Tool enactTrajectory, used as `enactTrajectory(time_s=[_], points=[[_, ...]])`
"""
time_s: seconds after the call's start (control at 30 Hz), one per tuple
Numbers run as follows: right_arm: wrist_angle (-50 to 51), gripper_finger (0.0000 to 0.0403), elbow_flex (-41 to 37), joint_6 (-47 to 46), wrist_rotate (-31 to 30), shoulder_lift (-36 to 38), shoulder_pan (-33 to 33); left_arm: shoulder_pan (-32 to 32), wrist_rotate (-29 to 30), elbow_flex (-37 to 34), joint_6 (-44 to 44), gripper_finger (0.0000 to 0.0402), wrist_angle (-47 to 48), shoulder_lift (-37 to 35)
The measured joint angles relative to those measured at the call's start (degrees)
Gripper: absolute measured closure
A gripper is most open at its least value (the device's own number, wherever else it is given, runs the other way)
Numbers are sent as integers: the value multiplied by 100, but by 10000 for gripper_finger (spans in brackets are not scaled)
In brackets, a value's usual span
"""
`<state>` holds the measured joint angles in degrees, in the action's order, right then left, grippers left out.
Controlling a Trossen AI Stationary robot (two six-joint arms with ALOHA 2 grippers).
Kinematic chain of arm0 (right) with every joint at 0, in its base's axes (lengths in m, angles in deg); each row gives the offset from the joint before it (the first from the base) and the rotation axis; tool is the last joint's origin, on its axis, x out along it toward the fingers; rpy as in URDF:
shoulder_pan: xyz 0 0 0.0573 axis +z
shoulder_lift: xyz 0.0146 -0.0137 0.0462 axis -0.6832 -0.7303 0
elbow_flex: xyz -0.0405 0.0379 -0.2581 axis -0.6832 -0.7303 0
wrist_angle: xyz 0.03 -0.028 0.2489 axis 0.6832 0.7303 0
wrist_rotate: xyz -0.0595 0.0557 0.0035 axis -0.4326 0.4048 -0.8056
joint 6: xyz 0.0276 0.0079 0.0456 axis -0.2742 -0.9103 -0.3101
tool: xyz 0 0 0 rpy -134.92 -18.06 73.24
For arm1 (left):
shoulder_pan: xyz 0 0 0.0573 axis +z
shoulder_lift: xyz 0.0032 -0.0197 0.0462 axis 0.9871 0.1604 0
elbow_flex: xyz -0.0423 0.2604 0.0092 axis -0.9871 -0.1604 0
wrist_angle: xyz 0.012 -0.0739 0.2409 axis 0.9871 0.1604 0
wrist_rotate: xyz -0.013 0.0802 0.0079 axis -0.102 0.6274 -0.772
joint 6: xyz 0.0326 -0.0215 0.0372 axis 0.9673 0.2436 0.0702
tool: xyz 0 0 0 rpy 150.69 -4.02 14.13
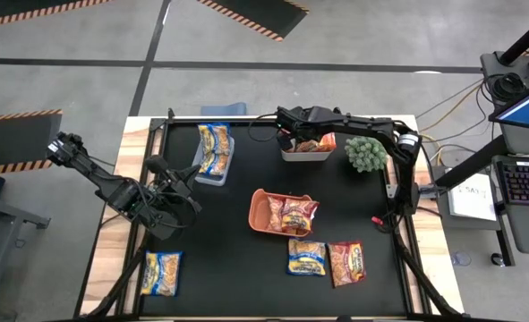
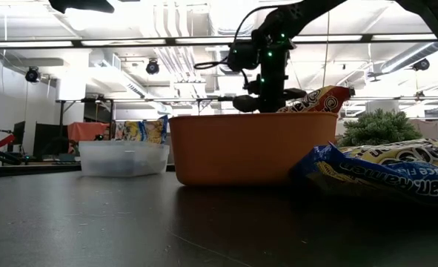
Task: Sort Maruchan noodles
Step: Adjust the orange noodle packets
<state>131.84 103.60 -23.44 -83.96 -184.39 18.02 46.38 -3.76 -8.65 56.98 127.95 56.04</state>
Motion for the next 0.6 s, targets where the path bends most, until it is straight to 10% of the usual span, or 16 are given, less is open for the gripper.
enactTrajectory(time_s=[0.6], points=[[105,393,360,39,-111,-11,233,0,2,0,16,402,-1,0]])
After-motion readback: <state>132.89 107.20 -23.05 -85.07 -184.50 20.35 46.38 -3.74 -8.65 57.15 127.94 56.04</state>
